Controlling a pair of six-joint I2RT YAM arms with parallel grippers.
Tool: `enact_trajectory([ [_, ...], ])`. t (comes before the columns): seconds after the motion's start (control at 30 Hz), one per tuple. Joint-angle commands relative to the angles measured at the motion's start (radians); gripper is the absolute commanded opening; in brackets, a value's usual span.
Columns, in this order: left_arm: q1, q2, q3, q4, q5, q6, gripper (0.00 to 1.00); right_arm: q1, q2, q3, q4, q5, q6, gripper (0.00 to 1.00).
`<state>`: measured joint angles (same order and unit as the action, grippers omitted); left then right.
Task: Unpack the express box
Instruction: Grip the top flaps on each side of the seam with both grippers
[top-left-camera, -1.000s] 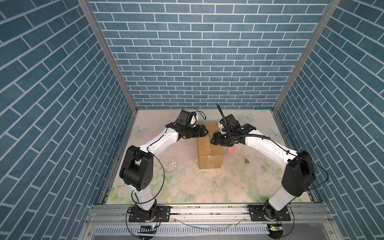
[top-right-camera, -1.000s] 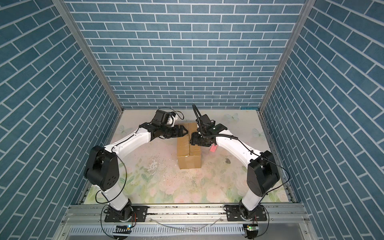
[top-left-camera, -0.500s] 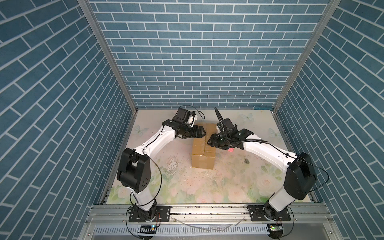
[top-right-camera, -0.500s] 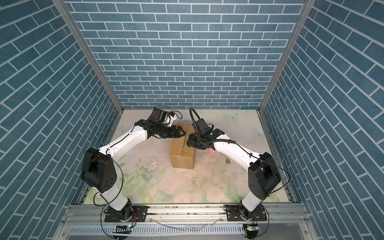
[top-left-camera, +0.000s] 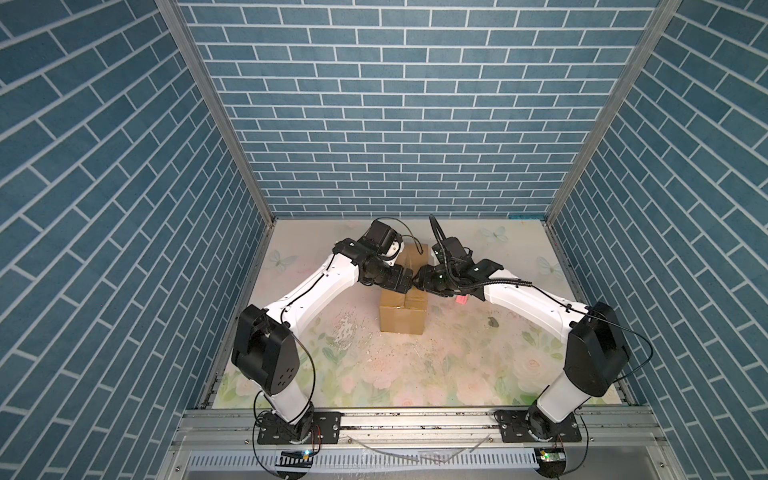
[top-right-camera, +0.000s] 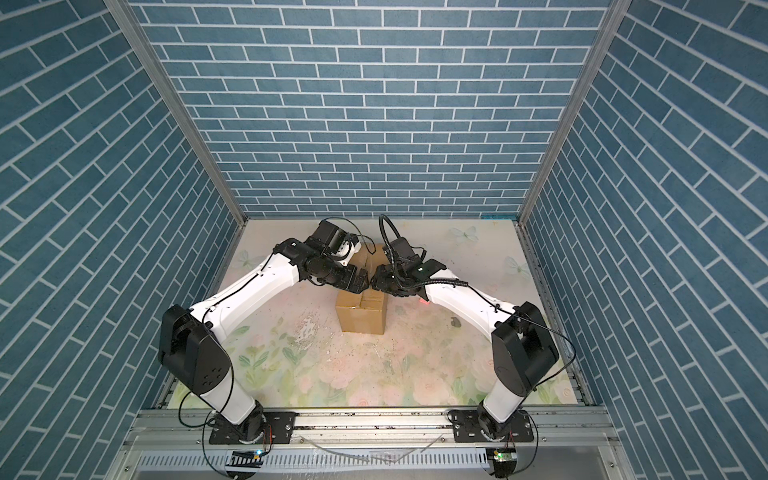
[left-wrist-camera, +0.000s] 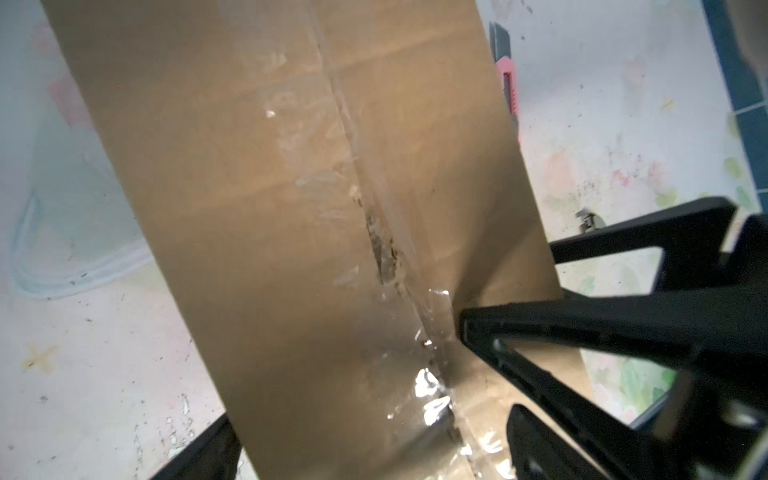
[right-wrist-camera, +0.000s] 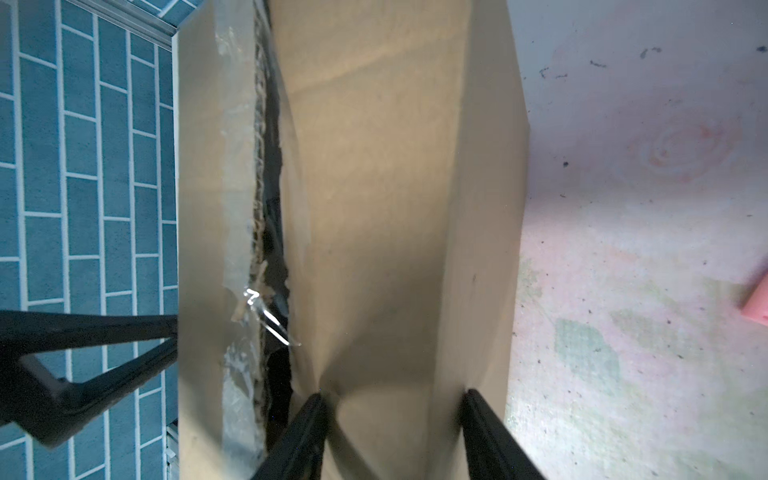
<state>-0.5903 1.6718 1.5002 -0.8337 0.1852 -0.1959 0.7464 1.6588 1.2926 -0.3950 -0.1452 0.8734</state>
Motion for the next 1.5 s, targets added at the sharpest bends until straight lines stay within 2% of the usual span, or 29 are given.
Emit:
enact_trajectory([
  [0.0,-0.046,-0.006,0.033,-0.048,-0.069,0.024,0.96,0.012,0.050,-0.045,-0.015,0.003,0.051,0.51],
  [0.4,-0.127,0.057,0.044,-0.038,-0.236,-0.011,0.86,0.013,0.052,-0.080,0.047,-0.012,0.102,0.45],
  [0.77,-0.171,0.050,0.015,-0.008,-0.405,-0.043,0.84,0.013,0.052,-0.119,0.111,-0.019,0.155,0.41],
  [0.93,-0.174,0.044,-0.010,0.015,-0.429,-0.062,0.85,0.013,0.050,-0.135,0.140,-0.029,0.175,0.40],
  [1.03,-0.174,0.041,-0.032,0.040,-0.444,-0.074,0.92,0.013,0.054,-0.143,0.161,-0.038,0.186,0.40],
  [1.13,-0.174,0.039,-0.043,0.060,-0.468,-0.086,0.92,0.014,0.055,-0.159,0.182,-0.042,0.202,0.40],
  [1.47,-0.174,-0.051,-0.076,0.102,-0.498,-0.108,0.82,0.013,0.065,-0.168,0.184,-0.038,0.211,0.39],
])
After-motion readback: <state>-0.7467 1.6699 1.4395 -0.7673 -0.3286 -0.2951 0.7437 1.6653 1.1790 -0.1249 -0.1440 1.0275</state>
